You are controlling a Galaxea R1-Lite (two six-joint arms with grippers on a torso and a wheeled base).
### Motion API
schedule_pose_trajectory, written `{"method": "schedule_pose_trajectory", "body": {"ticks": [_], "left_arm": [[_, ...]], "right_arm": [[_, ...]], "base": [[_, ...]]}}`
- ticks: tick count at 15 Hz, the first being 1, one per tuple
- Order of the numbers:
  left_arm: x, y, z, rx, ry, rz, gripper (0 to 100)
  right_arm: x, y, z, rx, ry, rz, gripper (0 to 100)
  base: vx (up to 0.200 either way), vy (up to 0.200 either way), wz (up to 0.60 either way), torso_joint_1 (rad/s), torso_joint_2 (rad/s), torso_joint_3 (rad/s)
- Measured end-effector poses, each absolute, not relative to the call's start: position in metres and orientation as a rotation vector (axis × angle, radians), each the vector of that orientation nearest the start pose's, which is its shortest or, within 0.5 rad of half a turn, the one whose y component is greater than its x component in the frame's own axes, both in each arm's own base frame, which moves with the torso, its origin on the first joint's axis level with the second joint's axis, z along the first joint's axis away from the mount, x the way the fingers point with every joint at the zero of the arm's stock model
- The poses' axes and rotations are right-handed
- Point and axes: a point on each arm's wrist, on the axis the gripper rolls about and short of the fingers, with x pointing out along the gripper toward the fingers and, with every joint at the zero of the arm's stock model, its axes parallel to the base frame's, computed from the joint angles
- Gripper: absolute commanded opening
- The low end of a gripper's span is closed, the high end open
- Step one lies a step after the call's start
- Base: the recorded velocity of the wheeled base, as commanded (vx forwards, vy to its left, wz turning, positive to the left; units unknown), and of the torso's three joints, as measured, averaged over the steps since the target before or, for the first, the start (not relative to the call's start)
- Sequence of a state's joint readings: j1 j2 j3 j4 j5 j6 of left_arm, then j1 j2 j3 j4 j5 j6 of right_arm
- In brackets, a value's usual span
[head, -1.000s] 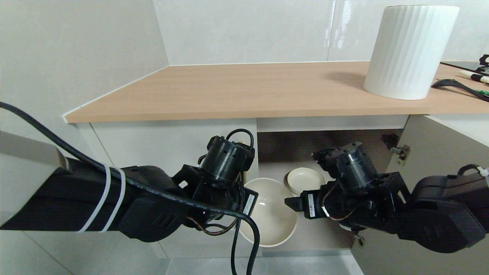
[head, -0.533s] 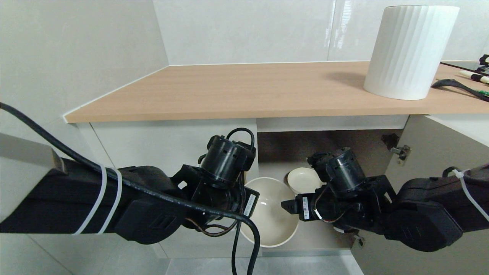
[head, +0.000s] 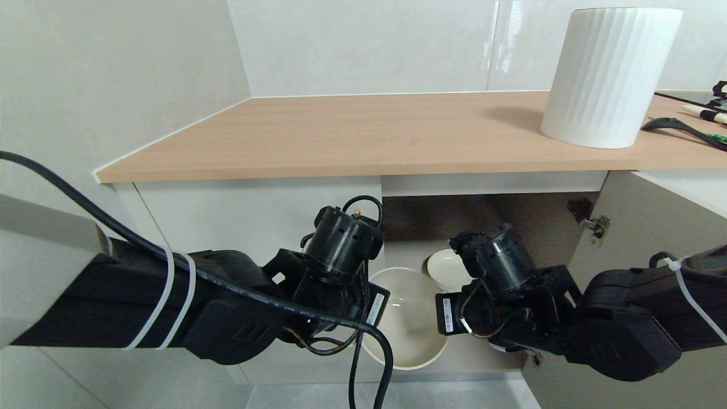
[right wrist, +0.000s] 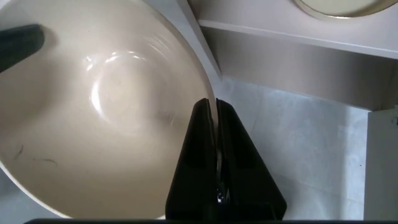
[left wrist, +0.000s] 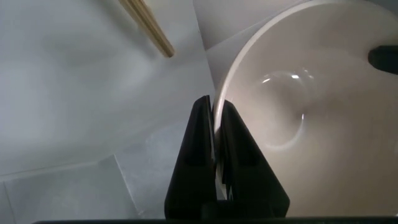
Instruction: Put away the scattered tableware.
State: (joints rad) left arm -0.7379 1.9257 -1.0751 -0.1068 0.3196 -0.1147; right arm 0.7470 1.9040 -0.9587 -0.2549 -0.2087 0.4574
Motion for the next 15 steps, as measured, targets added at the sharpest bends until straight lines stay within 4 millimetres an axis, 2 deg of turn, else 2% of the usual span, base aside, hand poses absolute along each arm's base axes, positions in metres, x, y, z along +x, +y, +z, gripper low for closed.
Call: {"method": "schedule_pose_trajectory", "body": {"ticks": [2, 3, 11, 15], "left_arm": [[0.265, -0.231, 0.13, 0.271, 0.67, -0.358, 0], [0.265, -0.231, 0.13, 0.272, 0.671, -0.357, 100], [0.264, -0.23, 0.135, 0.252, 0.648, -0.355, 100], [0.246, -0.23, 0.14, 0.223, 0.636, -0.378, 100]], "right_arm": [[0.252, 0.229, 0.121, 0.107, 0.72, 0.362, 0], [0.251, 0.229, 0.12, 0.106, 0.721, 0.363, 0], [0.247, 0.233, 0.115, 0.087, 0.738, 0.368, 0], [0.269, 0.225, 0.097, 0.17, 0.77, 0.236, 0]], "base": [[0.0, 0.0, 0.0, 0.0, 0.0, 0.0], [0.0, 0.0, 0.0, 0.0, 0.0, 0.0], [0.0, 0.0, 0.0, 0.0, 0.0, 0.0], [0.0, 0.0, 0.0, 0.0, 0.0, 0.0]]}}
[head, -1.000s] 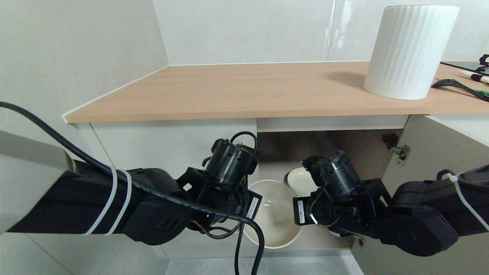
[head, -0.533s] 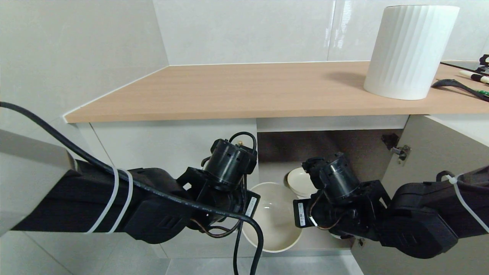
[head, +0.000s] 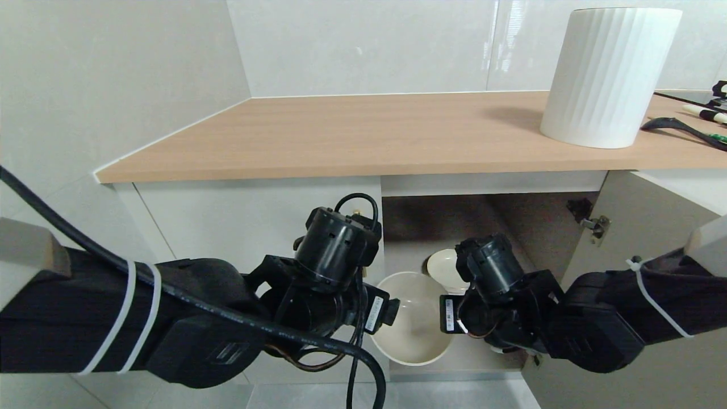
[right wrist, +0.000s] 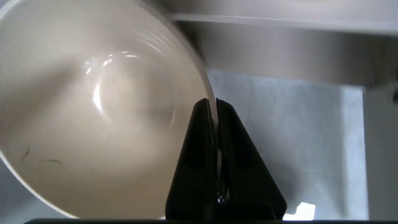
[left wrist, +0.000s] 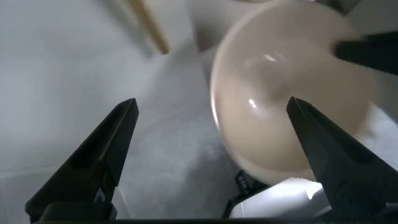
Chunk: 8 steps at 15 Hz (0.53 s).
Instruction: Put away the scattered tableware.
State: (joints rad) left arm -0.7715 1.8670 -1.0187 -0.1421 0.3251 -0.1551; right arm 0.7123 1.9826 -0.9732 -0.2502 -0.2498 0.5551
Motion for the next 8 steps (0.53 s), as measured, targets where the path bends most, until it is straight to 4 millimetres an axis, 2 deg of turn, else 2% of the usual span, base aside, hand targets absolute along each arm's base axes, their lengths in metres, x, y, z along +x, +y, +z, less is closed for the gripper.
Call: {"method": "schedule_pose_trajectory", "body": {"ticks": [4, 8], "left_arm": [[0.243, -0.228, 0.149, 0.203, 0.602, -0.381, 100], [0.241, -0.227, 0.153, 0.196, 0.591, -0.381, 100]], "right_arm": [[0.289, 0.216, 0.086, 0.197, 0.771, 0.149, 0], [0.302, 0.208, 0.089, 0.238, 0.746, 0.096, 0]], "base": [[0.0, 0.0, 0.0, 0.0, 0.0, 0.0], [0.0, 0.0, 0.0, 0.0, 0.0, 0.0]]}}
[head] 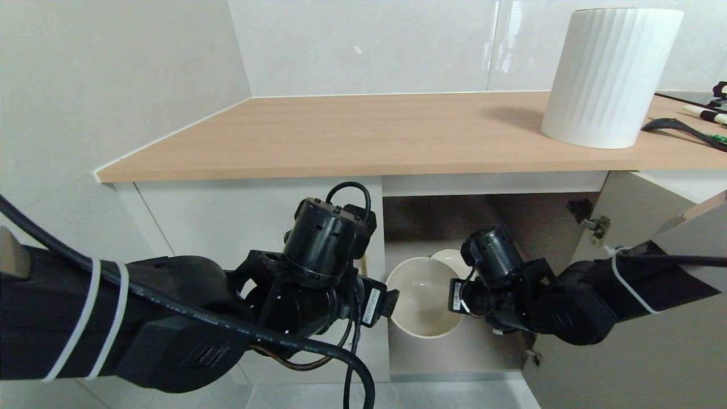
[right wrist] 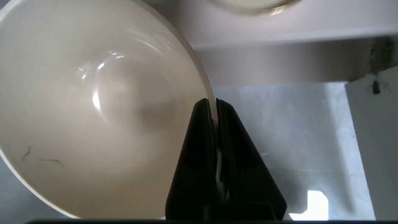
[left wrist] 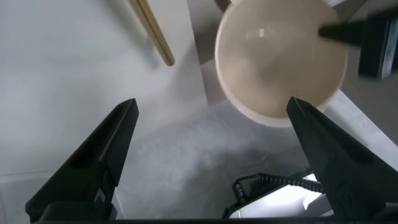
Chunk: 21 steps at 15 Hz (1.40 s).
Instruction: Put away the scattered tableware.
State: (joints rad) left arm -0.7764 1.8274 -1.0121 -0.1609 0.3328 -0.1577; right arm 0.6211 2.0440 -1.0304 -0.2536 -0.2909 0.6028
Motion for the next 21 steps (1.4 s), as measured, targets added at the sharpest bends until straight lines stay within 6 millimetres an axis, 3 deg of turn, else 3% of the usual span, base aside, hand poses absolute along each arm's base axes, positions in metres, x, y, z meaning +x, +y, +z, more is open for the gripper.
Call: {"method": "schedule_pose_trajectory", "body": {"ticks": [4, 8, 16, 21], "left_arm": [[0.242, -0.226, 0.153, 0.196, 0.59, -0.38, 100], [0.241, -0.226, 0.155, 0.195, 0.587, -0.382, 100], [0.239, -0.224, 0.16, 0.186, 0.573, -0.384, 100], [0.239, -0.224, 0.16, 0.186, 0.572, -0.384, 100]], "right_arm": [[0.316, 0.201, 0.09, 0.263, 0.71, 0.031, 0], [0.33, 0.195, 0.089, 0.297, 0.687, -0.028, 0], [0.399, 0.161, 0.083, 0.388, 0.588, -0.185, 0], [0.431, 0.155, 0.073, 0.401, 0.574, -0.218, 0]], "base": [[-0.2, 0.0, 0.0, 0.005, 0.01, 0.0], [0.0, 0.0, 0.0, 0.0, 0.0, 0.0], [0.0, 0.0, 0.0, 0.0, 0.0, 0.0], [0.0, 0.0, 0.0, 0.0, 0.0, 0.0]]}}
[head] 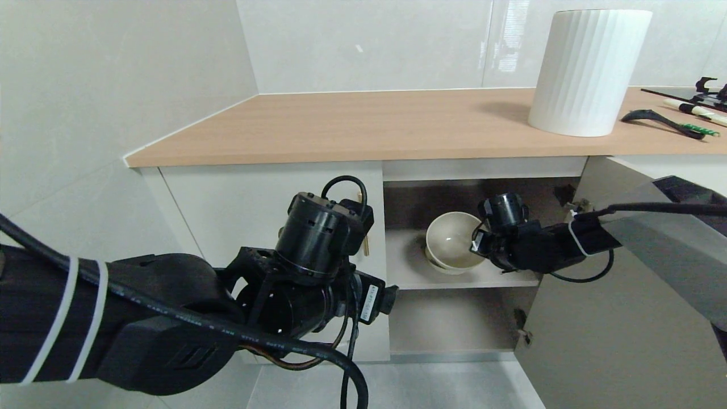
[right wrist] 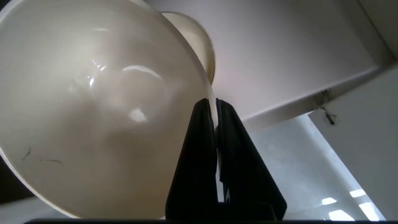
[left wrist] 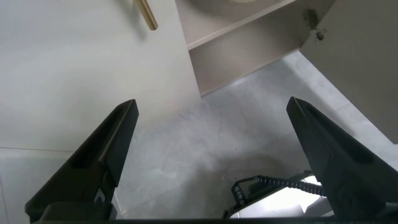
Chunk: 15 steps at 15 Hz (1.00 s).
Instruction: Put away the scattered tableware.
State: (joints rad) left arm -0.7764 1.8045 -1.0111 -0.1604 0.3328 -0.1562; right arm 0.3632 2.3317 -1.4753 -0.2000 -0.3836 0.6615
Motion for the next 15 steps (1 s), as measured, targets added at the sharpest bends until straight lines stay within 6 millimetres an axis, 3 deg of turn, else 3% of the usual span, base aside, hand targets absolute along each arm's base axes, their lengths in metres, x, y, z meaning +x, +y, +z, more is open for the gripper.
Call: {"method": "schedule_pose_trajectory", "body": {"ticks": [4, 15], "left_arm": [[0.239, -0.224, 0.16, 0.186, 0.574, -0.384, 100], [0.24, -0.225, 0.155, 0.193, 0.586, -0.382, 100]], "right_arm": [[0.443, 0.155, 0.062, 0.403, 0.578, -0.224, 0], [0.47, 0.156, 0.055, 0.4, 0.533, -0.212, 0]], "base": [[0.0, 0.0, 0.0, 0.0, 0.0, 0.0], [0.0, 0.0, 0.0, 0.0, 0.0, 0.0]]}}
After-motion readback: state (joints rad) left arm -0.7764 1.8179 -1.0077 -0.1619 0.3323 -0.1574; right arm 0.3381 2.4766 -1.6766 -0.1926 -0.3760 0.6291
